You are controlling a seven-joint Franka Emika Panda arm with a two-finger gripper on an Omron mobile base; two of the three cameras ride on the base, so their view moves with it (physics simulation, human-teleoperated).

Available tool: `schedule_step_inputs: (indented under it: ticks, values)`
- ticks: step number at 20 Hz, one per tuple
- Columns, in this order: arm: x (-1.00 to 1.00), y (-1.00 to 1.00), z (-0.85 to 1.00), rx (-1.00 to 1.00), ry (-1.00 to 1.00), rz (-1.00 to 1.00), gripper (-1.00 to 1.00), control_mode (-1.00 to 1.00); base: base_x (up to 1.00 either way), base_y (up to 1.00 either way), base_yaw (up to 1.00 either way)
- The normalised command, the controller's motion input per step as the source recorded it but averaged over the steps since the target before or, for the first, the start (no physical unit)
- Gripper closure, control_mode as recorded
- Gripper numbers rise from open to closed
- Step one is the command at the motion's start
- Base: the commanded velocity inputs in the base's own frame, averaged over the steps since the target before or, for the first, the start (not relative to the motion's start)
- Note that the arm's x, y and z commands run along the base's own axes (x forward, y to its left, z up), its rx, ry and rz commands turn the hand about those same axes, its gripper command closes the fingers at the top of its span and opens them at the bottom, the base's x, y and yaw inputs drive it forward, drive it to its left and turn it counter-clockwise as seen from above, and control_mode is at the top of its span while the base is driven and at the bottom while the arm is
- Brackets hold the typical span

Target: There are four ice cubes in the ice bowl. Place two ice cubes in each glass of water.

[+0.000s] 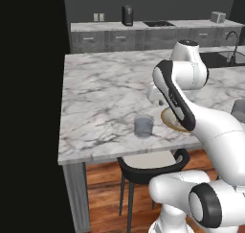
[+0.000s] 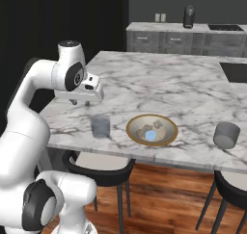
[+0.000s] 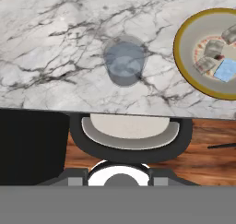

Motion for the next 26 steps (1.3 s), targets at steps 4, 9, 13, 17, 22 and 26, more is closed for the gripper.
schedule_step_inputs:
  ticks: [4, 9, 13, 17, 22, 26]
  values:
    - [-0.30, -0.01, -0.04, 0.00, 0.00, 0.00, -1.00, -1.00, 0.00, 0.00, 0.00]
    - [-0.54, -0.04, -0.20, 0.00, 0.00, 0.00, -1.00, -1.00, 0.00, 0.00, 0.00]
    - [-0.47, -0.04, -0.24, 0.00, 0.00, 0.00, -1.00, -1.00, 0.00, 0.00, 0.00]
    - [-0.34, 0.00, -0.23, 0.00, 0.00, 0.00, -1.00, -1.00, 0.00, 0.00, 0.00]
    - [-0.26, 0.00, -0.20, 0.00, 0.00, 0.00, -1.00, -1.00, 0.00, 0.00, 0.00]
    - [-0.19, -0.01, -0.05, 0.00, 0.00, 0.00, -1.00, 1.00, -0.06, -0.03, 0.00]
